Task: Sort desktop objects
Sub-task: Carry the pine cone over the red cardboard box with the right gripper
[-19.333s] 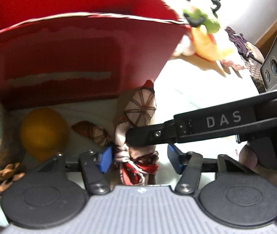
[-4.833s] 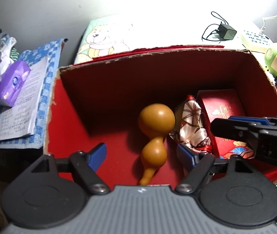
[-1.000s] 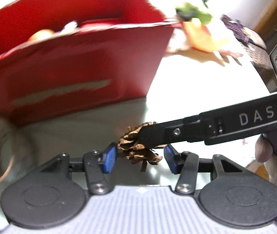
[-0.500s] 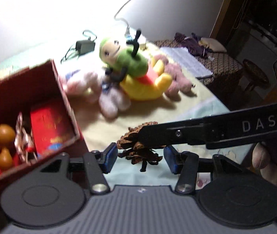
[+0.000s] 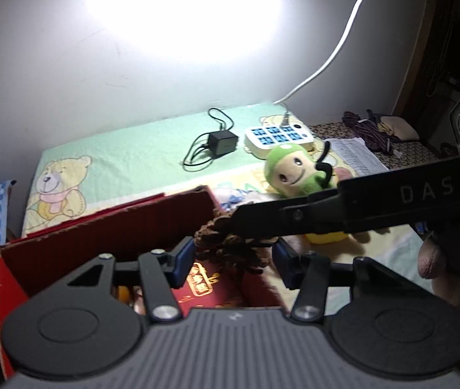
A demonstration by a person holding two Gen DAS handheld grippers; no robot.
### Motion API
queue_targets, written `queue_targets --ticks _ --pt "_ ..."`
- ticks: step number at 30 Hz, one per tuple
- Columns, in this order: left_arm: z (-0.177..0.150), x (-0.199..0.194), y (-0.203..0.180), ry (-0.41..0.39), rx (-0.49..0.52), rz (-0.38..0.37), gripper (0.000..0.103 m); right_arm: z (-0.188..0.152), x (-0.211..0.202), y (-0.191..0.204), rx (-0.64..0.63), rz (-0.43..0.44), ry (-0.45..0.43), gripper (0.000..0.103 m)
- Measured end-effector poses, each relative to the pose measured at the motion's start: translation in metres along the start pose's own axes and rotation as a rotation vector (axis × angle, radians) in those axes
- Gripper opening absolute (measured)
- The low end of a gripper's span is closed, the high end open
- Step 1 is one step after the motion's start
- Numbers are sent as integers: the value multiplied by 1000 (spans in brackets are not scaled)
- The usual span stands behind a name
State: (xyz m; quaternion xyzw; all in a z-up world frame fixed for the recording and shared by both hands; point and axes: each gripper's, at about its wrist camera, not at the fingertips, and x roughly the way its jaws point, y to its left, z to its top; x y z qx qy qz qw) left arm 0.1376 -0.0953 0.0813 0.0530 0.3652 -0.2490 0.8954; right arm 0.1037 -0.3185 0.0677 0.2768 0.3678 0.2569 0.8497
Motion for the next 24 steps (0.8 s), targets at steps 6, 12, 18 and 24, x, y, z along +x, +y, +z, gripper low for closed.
queue_targets --ticks 6,12,18,24 --pt "-5 3 64 25 -71 101 54 23 68 28 -28 53 95 42" --pt "-19 29 120 103 -141 161 54 30 140 54 -56 90 210 42" --pt "-33 59 154 198 -198 200 53 24 206 60 -82 94 316 42" --pt "-38 81 168 278 -229 222 53 19 250 45 -27 107 408 42"
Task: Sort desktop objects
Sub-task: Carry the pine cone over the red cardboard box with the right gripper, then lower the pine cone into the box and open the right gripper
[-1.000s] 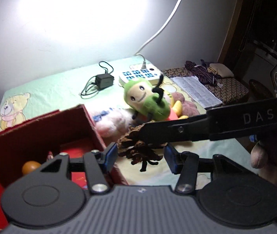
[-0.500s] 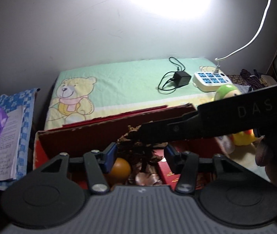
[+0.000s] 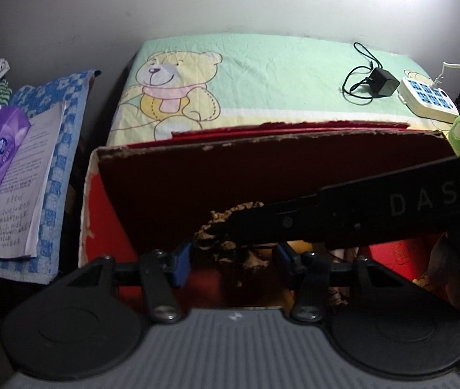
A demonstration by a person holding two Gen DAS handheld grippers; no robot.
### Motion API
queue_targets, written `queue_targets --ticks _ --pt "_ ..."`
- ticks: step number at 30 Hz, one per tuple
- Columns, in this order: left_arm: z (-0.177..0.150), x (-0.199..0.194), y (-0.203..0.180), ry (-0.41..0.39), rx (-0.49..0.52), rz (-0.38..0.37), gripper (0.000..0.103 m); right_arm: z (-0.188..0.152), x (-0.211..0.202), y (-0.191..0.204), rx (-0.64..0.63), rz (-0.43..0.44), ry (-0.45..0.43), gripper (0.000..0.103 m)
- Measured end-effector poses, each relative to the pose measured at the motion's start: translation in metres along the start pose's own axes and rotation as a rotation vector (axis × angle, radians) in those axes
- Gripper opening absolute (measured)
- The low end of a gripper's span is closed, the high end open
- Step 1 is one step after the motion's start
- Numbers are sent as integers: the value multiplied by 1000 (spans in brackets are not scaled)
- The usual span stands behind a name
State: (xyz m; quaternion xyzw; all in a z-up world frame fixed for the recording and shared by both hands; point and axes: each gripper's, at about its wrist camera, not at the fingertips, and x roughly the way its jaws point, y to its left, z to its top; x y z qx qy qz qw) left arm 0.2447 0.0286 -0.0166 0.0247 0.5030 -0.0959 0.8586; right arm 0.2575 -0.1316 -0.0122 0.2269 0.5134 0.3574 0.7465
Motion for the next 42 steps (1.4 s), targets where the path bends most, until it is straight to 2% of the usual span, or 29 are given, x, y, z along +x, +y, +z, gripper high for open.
queue_targets --ticks 2,4,7,12,18,22,29,36,42 --pt "2 4 2 23 -11 -5 53 2 8 -4 2 3 19 42" --pt "4 7 2 41 -18 16 58 3 15 -10 12 7 35 42" --pt "5 16 0 92 -5 38 58 4 24 -20 42 -3 50 42" --pt "5 20 0 117 -6 35 58 3 35 -28 66 -4 70 38" --pt "5 20 1 119 -21 17 59 2 41 -21 1 -44 70 36" --pt "5 18 1 114 -27 -4 64 3 43 -22 2 -58 66 32" --pt "5 18 1 112 -28 -6 65 4 40 -25 4 -120 26 32" --pt "5 14 4 93 -41 -42 69 3 43 -21 -16 -92 45 33" --pt "4 12 1 75 -26 -25 69 3 43 -20 -22 -89 45 34"
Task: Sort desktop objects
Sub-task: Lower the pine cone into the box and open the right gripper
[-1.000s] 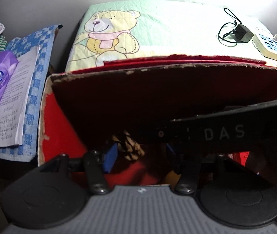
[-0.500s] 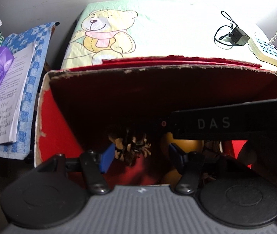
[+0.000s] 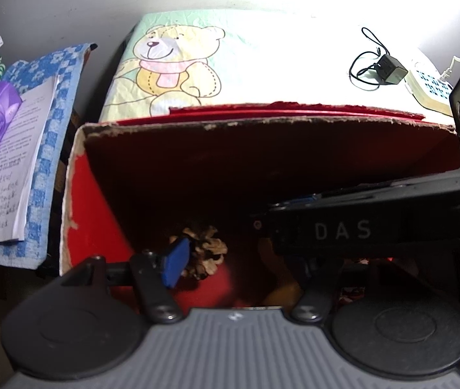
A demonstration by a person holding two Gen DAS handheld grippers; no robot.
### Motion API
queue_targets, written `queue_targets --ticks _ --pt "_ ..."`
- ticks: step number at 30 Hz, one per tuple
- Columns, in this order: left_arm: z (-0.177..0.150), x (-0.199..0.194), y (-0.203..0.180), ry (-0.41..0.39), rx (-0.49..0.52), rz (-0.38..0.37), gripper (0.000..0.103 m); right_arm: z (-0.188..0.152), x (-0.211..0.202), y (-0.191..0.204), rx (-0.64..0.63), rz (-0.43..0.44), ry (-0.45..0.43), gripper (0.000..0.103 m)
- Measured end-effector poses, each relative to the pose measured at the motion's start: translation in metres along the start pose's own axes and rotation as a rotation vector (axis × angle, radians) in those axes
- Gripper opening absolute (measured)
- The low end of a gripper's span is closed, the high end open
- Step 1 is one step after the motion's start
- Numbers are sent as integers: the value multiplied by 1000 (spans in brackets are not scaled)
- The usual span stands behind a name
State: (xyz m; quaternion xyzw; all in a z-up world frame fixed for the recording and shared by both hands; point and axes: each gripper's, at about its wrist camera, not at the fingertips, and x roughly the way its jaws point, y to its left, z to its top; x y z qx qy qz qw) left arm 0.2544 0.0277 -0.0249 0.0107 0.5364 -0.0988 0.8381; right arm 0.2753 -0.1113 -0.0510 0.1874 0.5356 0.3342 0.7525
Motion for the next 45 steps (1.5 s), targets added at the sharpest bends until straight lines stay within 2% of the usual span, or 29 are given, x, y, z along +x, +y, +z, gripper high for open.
queue_targets --ticks 12,19,27,33,42,45 --pt "-1 -3 -3 -28 25 37 68 0 0 0 -3 -34 -20 34" --pt "-2 -4 -5 -40 33 49 68 1 -1 1 -22 -30 -23 39" --pt "-2 -3 -6 -30 40 62 69 -1 -3 7 -52 -26 -24 40" --pt "-1 -2 -5 -11 37 39 71 -1 -7 8 -42 -3 -35 40" --pt "-2 -4 -5 -24 41 43 71 -3 -18 6 -25 -63 -69 40" --pt "-2 -4 -5 -28 40 41 71 -4 -30 7 -27 -112 -84 40"
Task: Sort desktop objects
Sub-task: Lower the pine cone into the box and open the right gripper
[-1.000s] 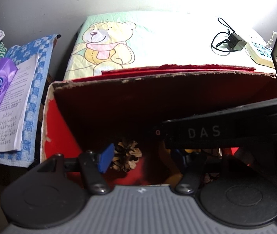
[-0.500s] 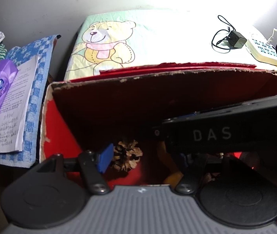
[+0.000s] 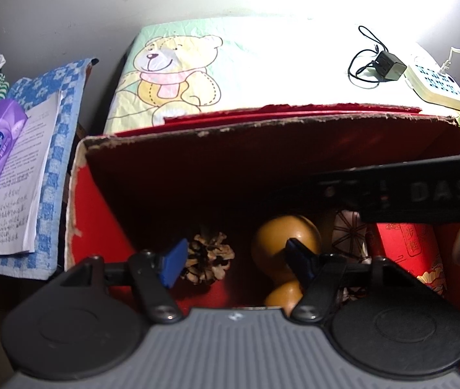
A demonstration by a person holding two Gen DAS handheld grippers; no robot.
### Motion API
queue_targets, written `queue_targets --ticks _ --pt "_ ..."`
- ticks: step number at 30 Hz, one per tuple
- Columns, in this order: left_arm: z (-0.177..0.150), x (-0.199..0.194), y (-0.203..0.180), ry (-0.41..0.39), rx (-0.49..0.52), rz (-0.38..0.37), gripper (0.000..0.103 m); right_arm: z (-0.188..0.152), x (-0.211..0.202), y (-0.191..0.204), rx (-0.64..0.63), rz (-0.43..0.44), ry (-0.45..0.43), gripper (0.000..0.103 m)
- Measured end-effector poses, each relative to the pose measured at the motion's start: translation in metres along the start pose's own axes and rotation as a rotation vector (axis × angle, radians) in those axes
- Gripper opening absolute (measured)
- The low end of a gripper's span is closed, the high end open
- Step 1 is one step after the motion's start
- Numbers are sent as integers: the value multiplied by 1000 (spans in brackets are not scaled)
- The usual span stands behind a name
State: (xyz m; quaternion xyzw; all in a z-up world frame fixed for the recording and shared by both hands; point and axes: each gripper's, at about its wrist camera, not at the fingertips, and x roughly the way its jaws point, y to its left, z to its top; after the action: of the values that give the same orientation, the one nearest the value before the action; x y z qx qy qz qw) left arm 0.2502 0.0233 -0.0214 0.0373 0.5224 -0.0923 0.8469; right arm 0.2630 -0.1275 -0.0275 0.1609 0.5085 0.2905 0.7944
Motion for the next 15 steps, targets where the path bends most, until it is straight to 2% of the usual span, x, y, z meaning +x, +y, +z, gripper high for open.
queue_targets --ticks 8,12,15 --pt "-3 -5 0 -31 6 1 71 -10 -32 8 2 -55 -113 40" --pt "-4 -5 -2 -42 17 15 71 -22 -39 18 -63 -156 -178 40" --pt "-5 -8 -4 -66 32 33 71 -28 -41 23 -108 -214 -195 40"
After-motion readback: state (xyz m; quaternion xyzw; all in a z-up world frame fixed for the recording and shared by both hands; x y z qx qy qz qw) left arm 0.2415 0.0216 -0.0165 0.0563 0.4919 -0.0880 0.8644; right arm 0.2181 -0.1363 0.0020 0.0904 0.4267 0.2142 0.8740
